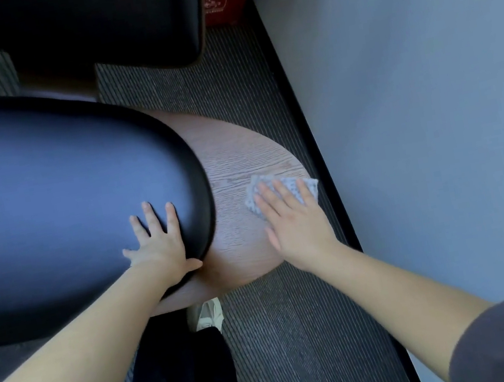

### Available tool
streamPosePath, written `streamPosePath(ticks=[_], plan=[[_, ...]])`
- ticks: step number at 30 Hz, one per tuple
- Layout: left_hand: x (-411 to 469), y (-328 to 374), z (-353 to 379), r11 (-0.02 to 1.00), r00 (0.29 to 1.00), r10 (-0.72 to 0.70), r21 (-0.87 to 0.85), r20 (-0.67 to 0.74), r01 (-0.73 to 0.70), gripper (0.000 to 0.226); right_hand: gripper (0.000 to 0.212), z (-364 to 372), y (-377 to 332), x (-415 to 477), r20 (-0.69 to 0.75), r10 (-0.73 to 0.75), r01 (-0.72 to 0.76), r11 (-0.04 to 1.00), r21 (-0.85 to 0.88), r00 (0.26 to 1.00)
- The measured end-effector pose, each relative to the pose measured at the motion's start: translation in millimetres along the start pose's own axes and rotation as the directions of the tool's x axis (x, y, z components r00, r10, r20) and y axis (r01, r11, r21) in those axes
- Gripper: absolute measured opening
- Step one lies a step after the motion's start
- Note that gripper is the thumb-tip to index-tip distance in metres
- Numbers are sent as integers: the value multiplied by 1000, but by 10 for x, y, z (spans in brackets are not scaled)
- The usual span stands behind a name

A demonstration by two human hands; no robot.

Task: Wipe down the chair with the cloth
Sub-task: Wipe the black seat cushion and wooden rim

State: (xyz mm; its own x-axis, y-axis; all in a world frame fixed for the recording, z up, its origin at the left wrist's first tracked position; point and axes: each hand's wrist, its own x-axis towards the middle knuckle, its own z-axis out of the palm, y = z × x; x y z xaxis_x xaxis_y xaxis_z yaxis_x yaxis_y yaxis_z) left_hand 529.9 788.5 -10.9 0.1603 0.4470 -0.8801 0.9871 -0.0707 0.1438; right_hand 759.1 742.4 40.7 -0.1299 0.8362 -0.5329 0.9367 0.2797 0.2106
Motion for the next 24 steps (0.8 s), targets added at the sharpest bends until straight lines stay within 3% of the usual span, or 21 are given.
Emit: streamPosePath(ticks=[4,9,13,16,20,24], plan=[[19,30,82,998,997,-29,47,-75,33,106,61,-39,30,156,-37,108,-106,993,53,993],[22,18,60,997,997,-16,74,-70,21,108,63,70,-211,-126,16,-91,91,995,37,996],[13,-58,58,995,997,22,97,-77,-15,108,61,78,-304,-100,2,28,-28,998,60,1000],[13,-143,42,993,995,65,108,-77,-56,108,64,122,-532,-197,55,-118,115,991,63,991],[7,-252,25,986,990,116,127,-84,-104,109,64,242,-726,-338,144,-402,400,915,43,904],[-13,-322,2,978,987,142,167,-79,-127,106,63,207,-636,-241,158,-476,473,879,57,865]])
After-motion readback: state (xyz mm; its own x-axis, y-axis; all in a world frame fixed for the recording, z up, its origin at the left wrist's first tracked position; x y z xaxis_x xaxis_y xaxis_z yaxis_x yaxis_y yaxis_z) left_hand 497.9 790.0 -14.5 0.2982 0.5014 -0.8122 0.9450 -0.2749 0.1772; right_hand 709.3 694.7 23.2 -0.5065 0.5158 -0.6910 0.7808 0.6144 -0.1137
